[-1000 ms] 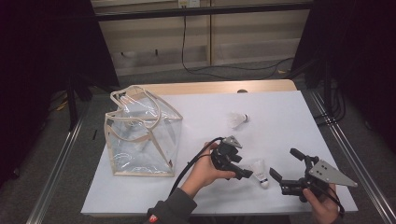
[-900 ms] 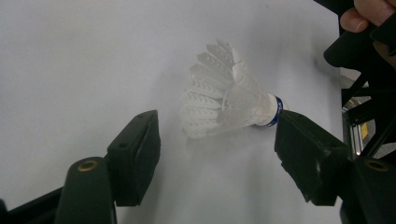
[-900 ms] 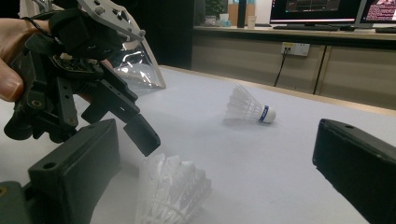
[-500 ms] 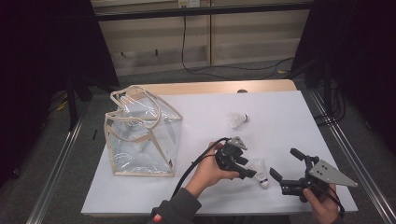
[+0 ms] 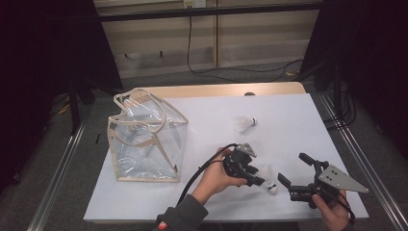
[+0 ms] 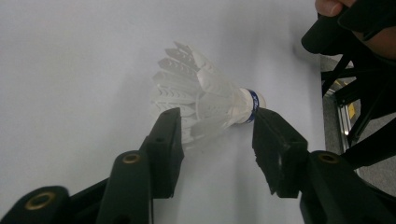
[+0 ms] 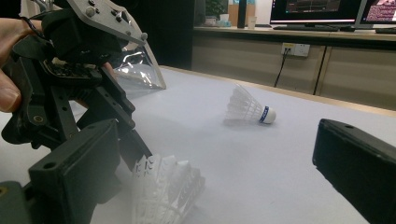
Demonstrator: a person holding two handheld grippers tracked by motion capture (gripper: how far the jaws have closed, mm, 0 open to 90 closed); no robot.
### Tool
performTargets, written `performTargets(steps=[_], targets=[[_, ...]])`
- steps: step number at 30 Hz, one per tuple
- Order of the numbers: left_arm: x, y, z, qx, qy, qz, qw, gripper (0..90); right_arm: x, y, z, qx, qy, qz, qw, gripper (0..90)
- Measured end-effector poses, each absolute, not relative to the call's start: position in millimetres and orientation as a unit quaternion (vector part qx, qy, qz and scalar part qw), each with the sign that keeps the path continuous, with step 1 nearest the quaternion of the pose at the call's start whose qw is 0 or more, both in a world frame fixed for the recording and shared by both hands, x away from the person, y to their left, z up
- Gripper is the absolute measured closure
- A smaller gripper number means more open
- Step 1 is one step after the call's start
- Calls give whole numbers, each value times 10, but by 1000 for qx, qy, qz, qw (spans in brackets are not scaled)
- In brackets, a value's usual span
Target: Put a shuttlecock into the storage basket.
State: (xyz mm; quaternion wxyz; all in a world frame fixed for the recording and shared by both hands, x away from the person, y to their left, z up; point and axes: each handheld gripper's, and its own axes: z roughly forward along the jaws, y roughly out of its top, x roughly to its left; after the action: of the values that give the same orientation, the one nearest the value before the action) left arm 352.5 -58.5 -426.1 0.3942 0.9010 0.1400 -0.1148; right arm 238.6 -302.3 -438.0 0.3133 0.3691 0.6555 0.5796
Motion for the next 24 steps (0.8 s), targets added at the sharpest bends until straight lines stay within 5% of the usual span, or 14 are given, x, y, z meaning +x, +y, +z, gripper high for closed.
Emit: performTargets(steps=[13,24], targets=[[3522,-577,-4258,902,140,-127,388,684,2383,-3023,-4378,370,655,580,313,4],[3522,-543,-4238,903,149,-152,374,900,2386,-3022,-4380,369,655,580,313,4]])
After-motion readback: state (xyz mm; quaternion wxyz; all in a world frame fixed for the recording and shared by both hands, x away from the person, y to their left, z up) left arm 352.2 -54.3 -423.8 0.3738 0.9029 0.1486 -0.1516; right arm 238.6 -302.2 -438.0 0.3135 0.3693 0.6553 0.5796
